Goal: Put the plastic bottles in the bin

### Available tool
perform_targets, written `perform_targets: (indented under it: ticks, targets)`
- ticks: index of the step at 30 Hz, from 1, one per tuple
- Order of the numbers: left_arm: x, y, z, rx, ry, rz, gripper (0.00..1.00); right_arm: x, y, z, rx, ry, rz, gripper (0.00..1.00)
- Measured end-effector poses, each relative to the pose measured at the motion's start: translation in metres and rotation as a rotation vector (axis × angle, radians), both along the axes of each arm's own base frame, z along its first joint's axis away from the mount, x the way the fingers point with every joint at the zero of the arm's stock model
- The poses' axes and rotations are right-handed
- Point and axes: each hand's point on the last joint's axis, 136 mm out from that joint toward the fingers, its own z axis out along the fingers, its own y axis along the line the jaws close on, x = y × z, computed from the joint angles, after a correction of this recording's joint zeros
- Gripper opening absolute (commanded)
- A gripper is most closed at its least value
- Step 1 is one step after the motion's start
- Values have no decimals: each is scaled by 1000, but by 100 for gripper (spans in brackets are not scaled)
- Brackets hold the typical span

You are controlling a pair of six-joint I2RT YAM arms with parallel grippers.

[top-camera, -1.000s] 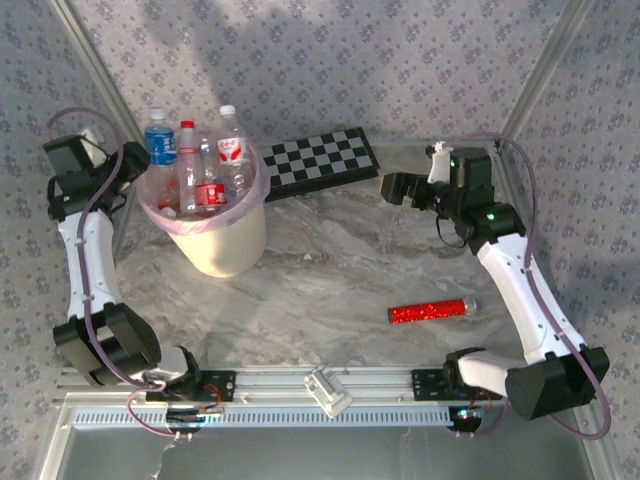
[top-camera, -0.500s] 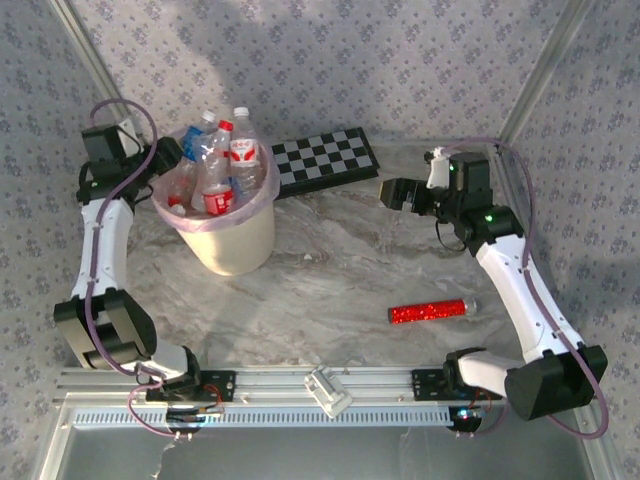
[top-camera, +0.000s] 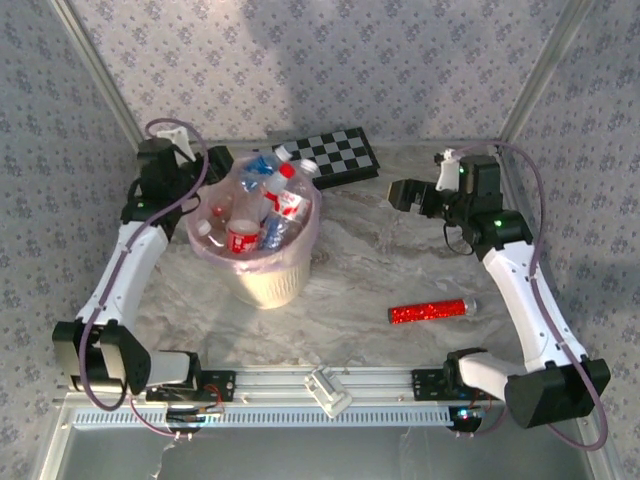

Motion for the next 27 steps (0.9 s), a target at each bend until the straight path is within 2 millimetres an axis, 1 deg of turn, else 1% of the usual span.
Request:
perform_targets:
  ticks: [3,4,6,9,11,12,13,15,16,19,20,21,22,24,25,27]
  targets:
    - [-7,-27,3,-21,-13,-50,55,-4,-10,-5,-2,10,-25,100]
    - [-8,-33,3,-28,-13,-63,55,-5,-13,-8,-5,17,-33,100]
    - [-12,-41,2,-32,-4,-82,60,-5,-17,-13,-9,32,-47,100]
    - [-13,-40,1,-3,23,-78,74,-6,-24,-23,-23,56,-66,100]
    - [-14,-31,6,31,39,-60,87,-6,-29,-31,-44,74,-82,100]
    - [-13,-24,11,44,34,-48,93,-7,-32,-35,-54,83,-88,100]
    - [-11,-12,20,59,21,-22,98,-7,-35,-41,-68,95,-101,100]
    - [-10,20,36,89,-8,49,100,-8,-43,-51,-95,113,-127,100]
    - [-12,41,44,101,-23,99,100,-8,-47,-57,-112,123,-144,100]
    - [-29,104,57,144,-54,261,100,-10,-62,-75,-167,153,-203,100]
    - [-38,125,58,164,-62,326,100,-9,-68,-81,-189,160,-228,100]
    - [-47,140,56,181,-65,374,100,-9,-74,-85,-210,162,-248,100]
    - [-56,154,49,198,-60,422,100,-7,-80,-91,-238,157,-272,100]
    - [-69,169,21,224,-22,479,100,-5,-94,-107,-297,158,-319,100]
    - [-73,174,-3,236,14,497,100,-4,-101,-117,-330,167,-344,100]
    - [-78,178,-50,248,92,512,100,-3,-113,-140,-391,196,-387,100]
